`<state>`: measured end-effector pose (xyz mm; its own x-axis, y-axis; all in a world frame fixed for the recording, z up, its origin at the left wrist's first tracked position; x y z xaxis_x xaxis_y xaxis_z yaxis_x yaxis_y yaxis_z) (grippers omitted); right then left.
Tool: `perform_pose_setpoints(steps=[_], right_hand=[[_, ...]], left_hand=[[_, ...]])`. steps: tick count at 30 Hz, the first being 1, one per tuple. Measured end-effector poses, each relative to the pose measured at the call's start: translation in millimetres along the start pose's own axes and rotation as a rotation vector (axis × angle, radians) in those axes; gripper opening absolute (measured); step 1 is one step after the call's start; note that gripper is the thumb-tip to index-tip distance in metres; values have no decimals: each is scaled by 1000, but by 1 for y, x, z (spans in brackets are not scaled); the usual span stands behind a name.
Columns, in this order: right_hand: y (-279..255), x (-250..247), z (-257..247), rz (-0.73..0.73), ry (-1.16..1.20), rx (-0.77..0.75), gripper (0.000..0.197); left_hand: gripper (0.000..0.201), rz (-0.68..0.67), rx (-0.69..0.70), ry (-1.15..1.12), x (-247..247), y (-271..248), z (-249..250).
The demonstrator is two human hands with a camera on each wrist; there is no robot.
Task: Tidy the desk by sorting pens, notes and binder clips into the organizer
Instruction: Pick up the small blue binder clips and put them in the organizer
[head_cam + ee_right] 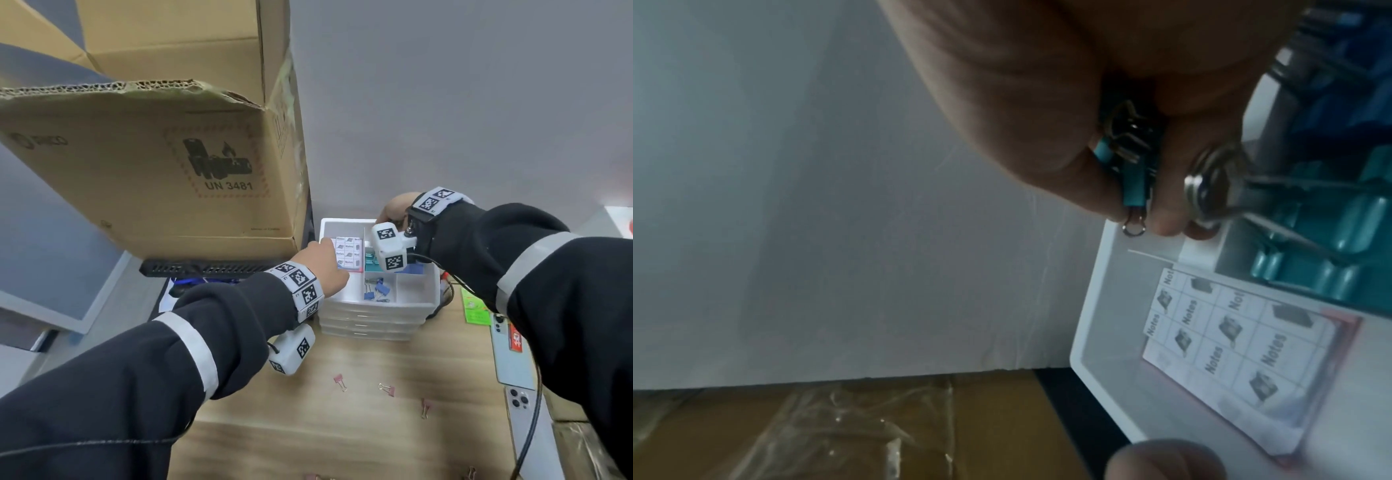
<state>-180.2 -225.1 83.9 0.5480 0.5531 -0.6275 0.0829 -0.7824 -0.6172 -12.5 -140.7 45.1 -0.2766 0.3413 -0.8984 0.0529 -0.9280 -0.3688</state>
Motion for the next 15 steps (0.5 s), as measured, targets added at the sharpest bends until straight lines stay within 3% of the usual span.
perform_pose_setpoints(steps=[2, 5, 9, 15], right_hand=[[-1, 5, -4, -30, -213, -45, 22], [10, 10, -3, -33, -326, -78, 20], [13, 14, -3, -22, -295, -123, 26], [14, 15, -7, 21, -370, -151, 10]], left_hand=[[36, -9, -3, -7, 0, 1, 0], [36, -17, -2, -23, 2, 2, -1], [41, -23, -10, -14, 3, 3, -1], [45, -39, -19, -30, 4, 4, -3]])
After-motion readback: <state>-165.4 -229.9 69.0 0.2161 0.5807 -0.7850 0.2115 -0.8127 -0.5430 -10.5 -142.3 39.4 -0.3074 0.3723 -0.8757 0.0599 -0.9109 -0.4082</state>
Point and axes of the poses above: each hand's wrist, its own y-axis towards the middle knuckle, its own x-axis out of the palm, z = x × y, the point moved 4 cm from there along y, towards the middle knuckle, and after that the axes turned 10 degrees about -x, right-handed, at the moved point
